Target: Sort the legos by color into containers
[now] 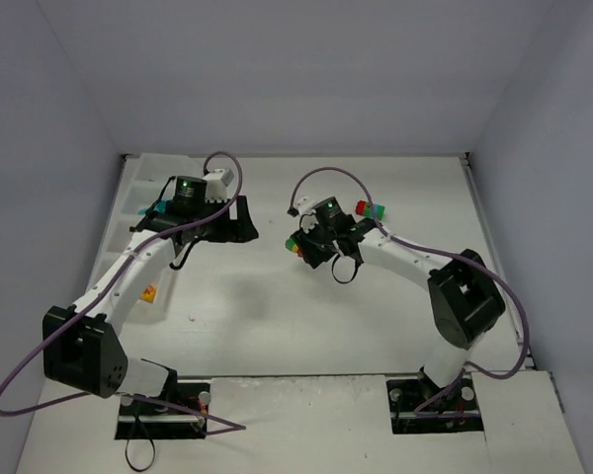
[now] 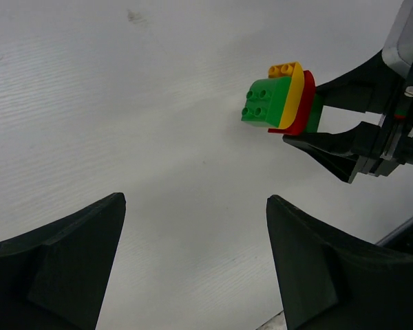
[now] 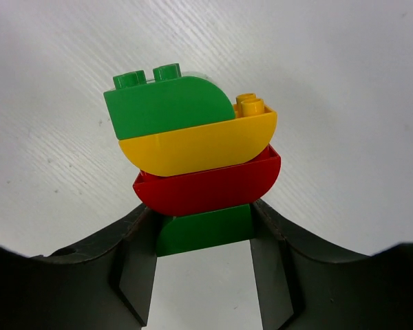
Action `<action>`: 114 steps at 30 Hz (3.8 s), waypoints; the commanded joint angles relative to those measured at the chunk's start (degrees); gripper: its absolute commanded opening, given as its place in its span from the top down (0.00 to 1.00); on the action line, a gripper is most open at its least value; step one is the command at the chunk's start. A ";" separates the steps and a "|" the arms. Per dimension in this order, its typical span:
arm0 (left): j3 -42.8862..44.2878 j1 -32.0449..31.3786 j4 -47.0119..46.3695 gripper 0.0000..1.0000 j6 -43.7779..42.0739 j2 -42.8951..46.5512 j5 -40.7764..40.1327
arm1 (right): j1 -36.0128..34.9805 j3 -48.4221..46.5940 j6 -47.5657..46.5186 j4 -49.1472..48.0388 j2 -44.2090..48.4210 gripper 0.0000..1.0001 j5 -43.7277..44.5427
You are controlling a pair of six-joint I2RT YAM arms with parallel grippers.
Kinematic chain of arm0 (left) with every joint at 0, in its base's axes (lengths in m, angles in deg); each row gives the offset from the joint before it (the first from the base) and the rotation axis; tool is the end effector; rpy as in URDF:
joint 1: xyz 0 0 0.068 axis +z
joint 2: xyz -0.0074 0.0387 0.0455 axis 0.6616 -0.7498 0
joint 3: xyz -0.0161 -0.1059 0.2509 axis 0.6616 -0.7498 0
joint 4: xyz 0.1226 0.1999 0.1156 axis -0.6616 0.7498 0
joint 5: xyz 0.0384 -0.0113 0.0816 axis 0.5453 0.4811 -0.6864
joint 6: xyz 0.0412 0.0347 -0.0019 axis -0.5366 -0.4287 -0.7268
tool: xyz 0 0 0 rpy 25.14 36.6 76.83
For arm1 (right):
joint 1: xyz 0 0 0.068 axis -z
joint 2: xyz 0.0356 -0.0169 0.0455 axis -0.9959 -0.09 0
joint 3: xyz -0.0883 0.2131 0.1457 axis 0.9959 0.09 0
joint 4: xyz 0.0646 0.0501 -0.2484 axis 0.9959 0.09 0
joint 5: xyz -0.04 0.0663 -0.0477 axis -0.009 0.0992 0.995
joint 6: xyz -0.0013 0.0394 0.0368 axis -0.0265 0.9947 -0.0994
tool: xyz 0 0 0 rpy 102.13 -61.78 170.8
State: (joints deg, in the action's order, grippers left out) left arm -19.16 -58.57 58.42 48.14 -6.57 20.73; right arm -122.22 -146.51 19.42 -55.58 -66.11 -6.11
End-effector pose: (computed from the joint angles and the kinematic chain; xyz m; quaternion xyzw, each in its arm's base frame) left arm 0.2865 -0.1027 0.3140 0.0618 0.8815 -0.3064 0.3539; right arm 0.3040 0.2400 0.2213 -0.3794 0.8134 0.1844 0.4007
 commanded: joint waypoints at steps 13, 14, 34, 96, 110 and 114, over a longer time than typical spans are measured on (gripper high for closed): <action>14.82 -2.54 -8.31 0.24 7.45 -11.65 20.76 | 0.21 6.76 -0.80 -11.56 14.69 1.00 -0.63; 15.34 -2.80 -8.40 0.24 7.98 -12.79 21.29 | 0.21 6.93 -0.80 -11.83 14.86 1.00 -0.81; 20.97 -6.06 -6.73 0.45 8.42 -21.67 25.15 | 0.21 8.08 -0.71 -12.97 16.89 1.00 -1.42; 21.50 -1.40 -7.09 1.00 11.59 -21.41 32.80 | 0.12 16.42 -1.42 -16.84 17.15 1.00 1.83; 21.85 0.62 -5.50 1.00 11.50 -21.32 32.72 | 0.12 17.39 -1.68 -17.28 15.75 1.00 2.00; 21.15 0.54 -5.59 1.00 11.06 -21.32 32.19 | 0.12 16.78 -1.42 -17.28 15.48 1.00 1.48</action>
State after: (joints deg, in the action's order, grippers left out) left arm -0.73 -57.61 54.51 59.28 -31.94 52.01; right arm -122.05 -128.43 18.30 -70.75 -51.18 -5.33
